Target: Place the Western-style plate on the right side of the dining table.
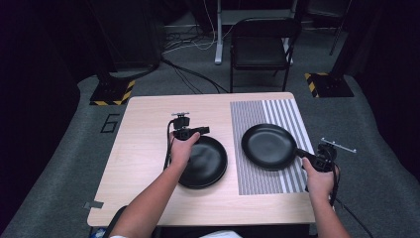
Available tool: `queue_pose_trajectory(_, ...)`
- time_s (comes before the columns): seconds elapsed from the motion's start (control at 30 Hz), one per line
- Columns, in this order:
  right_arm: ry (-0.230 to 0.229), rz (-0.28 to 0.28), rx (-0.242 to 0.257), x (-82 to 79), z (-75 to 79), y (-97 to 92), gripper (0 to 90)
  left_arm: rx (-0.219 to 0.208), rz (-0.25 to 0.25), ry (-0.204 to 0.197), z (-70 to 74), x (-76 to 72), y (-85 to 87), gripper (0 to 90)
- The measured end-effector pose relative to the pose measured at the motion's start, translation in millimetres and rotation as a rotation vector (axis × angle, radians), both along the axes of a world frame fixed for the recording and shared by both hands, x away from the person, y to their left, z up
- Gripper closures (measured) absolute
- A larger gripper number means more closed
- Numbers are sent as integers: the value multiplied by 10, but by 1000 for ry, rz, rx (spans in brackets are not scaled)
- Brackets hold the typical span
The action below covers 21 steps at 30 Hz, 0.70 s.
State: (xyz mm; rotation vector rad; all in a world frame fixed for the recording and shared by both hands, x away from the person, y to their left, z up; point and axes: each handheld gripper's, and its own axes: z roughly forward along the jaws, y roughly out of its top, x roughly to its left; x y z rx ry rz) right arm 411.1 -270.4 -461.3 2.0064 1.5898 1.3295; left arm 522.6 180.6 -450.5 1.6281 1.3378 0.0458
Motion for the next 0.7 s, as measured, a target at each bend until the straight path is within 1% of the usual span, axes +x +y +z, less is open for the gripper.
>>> queue_pose_trajectory(0.07,0,8,1,-18,12,11,756,-2,4,2,7,-23,50,673)
queue_pose_trajectory(0.1,0,12,7,-25,14,10,754,0,9,-6,12,-31,82,673)
queue_pose_trajectory(0.13,-3,13,7,-31,14,4,753,-6,15,-5,21,-39,111,673)
queue_pose_trajectory(0.23,2,10,20,-38,8,-10,748,-8,24,-14,47,-52,218,672)
queue_pose_trajectory(0.27,3,11,25,-38,2,-17,745,-10,25,-11,60,-64,250,672)
queue_pose_trajectory(0.37,12,11,19,-33,-20,-33,744,-2,24,-17,75,-107,356,672)
queue_pose_trajectory(0.4,12,11,19,-33,-20,-33,744,-2,24,-17,75,-107,356,671)
queue_pose_trajectory(0.43,18,10,17,-30,-30,-45,742,-3,31,-14,74,-131,411,671)
queue_pose_trajectory(0.5,15,12,6,-30,-33,-56,741,-13,39,-13,65,-154,474,670)
queue_pose_trajectory(0.6,18,15,6,-26,-38,-65,738,-18,49,-12,44,-207,587,668)
queue_pose_trajectory(0.7,15,20,26,-29,-45,-75,732,-28,65,-20,21,-284,725,666)
